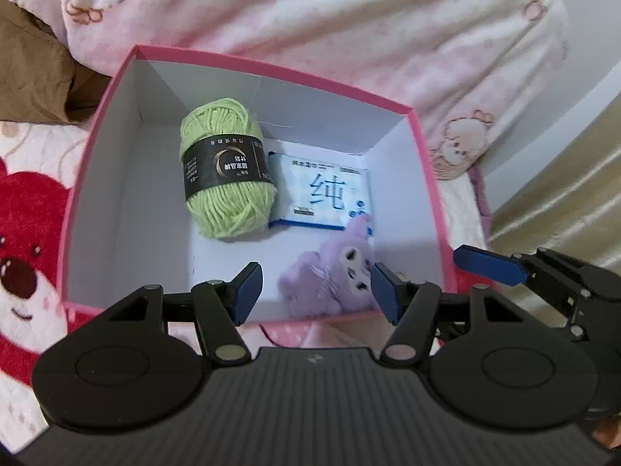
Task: Organize objects
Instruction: 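Lower the plush into the box and open the left tool, then move the left tool to the gold-capped foundation bottle and close on it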
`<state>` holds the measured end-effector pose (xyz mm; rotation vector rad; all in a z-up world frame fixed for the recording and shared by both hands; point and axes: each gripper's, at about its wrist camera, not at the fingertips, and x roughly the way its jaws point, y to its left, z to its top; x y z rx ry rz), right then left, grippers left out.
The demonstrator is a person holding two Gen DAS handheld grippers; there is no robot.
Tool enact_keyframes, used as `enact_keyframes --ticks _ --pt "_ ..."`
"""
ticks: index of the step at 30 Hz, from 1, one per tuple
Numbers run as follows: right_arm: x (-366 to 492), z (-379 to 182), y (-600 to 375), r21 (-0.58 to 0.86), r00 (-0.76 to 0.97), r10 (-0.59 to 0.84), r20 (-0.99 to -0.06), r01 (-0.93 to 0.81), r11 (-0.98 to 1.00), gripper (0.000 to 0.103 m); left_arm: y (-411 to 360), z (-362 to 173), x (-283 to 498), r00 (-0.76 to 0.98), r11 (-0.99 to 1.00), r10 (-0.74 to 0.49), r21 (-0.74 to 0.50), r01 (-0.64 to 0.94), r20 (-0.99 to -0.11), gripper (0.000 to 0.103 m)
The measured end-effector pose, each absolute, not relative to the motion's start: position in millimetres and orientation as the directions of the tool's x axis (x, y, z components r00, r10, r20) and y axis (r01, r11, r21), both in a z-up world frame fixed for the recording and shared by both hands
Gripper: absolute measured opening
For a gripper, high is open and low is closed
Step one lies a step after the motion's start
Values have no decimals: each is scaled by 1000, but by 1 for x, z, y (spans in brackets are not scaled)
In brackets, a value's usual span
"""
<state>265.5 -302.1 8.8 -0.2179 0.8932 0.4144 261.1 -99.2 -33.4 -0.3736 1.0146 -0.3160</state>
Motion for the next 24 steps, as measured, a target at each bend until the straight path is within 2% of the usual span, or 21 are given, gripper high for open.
enact_keyframes --ticks 5,10,17,24 --pt "231 32 -306 33 574 328 -751 -462 886 69 -91 -1 235 507 904 -411 -411 119 -757 61" --pt "206 50 -308 60 552 339 -762 -461 885 69 -85 33 208 514 922 -385 -349 170 -767 61" --pt "169 72 -309 10 558 305 -772 -469 883 73 -78 58 173 468 936 -351 -292 196 -811 61" --pt "129 87 -303 72 504 405 -763 -557 828 76 -62 67 135 464 934 -352 -273 230 -813 61"
